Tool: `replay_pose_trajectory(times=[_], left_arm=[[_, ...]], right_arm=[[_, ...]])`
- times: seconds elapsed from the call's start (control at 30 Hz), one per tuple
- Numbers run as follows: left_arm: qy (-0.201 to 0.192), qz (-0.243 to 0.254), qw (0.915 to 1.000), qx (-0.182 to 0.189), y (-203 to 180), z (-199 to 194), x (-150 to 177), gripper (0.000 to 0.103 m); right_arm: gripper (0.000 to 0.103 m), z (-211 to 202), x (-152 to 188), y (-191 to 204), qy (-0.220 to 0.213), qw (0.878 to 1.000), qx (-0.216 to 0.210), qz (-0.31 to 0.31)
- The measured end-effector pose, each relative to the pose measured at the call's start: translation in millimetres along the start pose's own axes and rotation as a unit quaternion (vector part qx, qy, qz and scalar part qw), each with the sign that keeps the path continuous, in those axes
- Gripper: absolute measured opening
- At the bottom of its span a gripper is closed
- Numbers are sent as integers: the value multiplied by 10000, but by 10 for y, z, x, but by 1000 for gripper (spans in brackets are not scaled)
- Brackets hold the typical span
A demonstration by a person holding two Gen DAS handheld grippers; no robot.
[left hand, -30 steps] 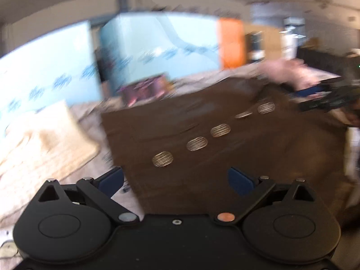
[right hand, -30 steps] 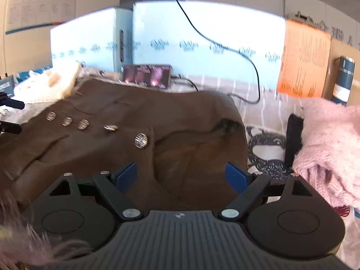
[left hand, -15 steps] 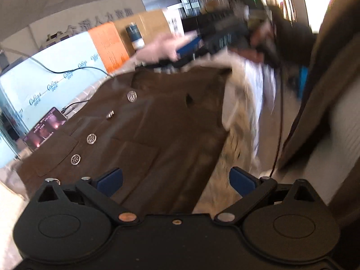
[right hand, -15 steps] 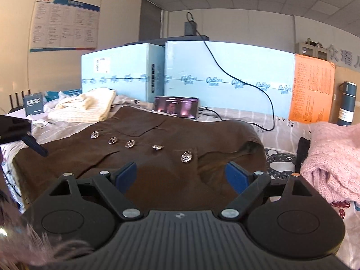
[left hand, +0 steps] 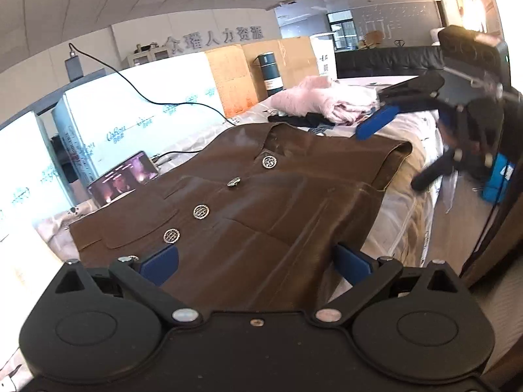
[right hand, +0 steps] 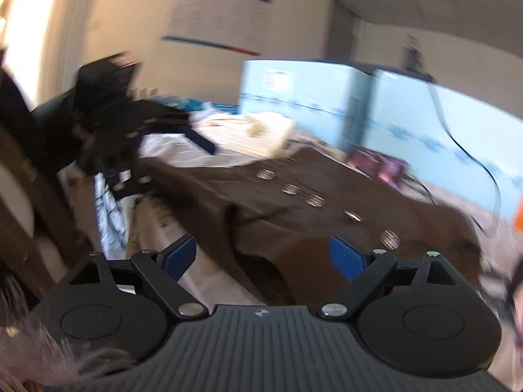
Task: Fold clothes
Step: 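Grasp the jacket sleeve with the right gripper while the left gripper lifts the front panel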
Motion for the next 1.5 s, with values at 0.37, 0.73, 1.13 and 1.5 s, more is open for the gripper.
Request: replay_pose_trajectory(times=[0.37, 0.73, 1.13, 1.5], left_arm=[[-34, -181, 9991, 389, 10, -87, 87, 103], [-591, -153, 9976, -318, 462, -296, 252, 102], [-975, 211, 9930, -634, 760, -179, 216, 103], [-889, -185, 9941, 601, 659, -217, 176, 57]], right_arm=[[16, 757, -90, 426, 309, 9854, -1024, -1322], [8, 618, -385, -147, -380, 9971, -604, -274], [9, 609, -371, -524, -429, 9939, -444, 919], [38, 647, -175, -239, 109, 9959, -575, 691]])
Point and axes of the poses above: each gripper's, at about its wrist camera, not at the fingertips, and z roughly the way its jaws point, y to its left, x to its underside, the point moved 9 cm from there along z, roughly the way its jaws point, and after that the axes turned 11 degrees about -z, right-handed, at the moved point
